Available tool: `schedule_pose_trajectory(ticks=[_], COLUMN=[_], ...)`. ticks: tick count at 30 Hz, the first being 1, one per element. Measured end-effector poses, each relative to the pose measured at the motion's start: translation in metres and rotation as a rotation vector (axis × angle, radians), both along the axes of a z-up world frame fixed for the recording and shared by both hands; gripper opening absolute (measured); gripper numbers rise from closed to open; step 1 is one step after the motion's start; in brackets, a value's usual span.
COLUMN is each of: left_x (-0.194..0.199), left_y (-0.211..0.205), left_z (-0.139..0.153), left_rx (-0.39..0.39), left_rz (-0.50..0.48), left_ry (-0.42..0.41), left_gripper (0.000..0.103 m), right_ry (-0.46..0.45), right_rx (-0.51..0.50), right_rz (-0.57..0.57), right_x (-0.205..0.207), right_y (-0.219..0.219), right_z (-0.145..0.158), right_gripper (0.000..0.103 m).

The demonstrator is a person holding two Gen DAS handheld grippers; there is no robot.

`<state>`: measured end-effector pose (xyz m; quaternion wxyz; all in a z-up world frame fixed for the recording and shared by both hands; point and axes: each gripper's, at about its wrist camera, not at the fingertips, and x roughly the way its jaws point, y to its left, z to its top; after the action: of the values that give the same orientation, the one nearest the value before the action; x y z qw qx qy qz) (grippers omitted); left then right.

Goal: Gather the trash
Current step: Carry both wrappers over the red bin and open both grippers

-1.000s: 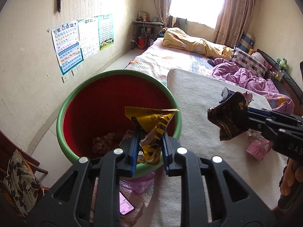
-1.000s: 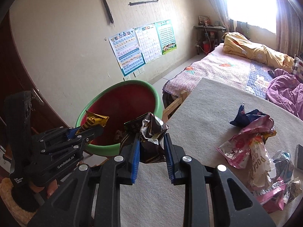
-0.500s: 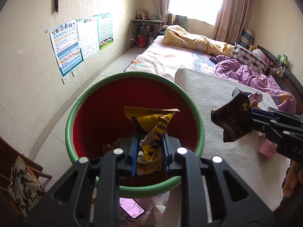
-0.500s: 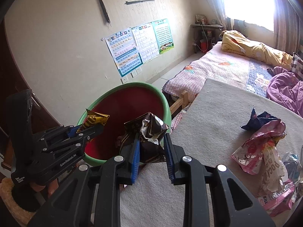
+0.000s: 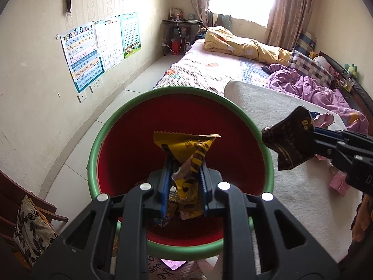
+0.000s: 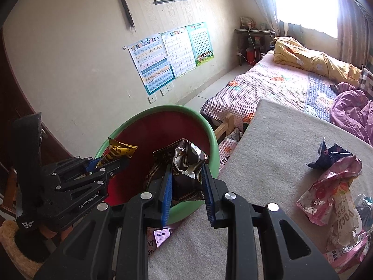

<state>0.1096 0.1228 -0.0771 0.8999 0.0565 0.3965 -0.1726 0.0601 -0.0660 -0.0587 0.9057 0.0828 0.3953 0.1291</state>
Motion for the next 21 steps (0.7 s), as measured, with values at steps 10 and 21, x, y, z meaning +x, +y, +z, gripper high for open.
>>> schedule_pose_trajectory(ticks=[10,21], left_x=[0.013,0.029], left_y=[0.009,0.018], left_z=[-0.01,-0.016], left_rx=[0.017,0.023], left_rz=[0.014,0.022], left_ry=[0.029,0.053], left_gripper=[0.021,0.021], right_ry=[0.027,0.056], right_rx=[-0.006,-0.033], right_rz=[0.024,0.06], right_x=[0.025,0.041], right_y=[0.018,0.034], right_z=[-0.008,-0.017], right_gripper=[0.024,0.024])
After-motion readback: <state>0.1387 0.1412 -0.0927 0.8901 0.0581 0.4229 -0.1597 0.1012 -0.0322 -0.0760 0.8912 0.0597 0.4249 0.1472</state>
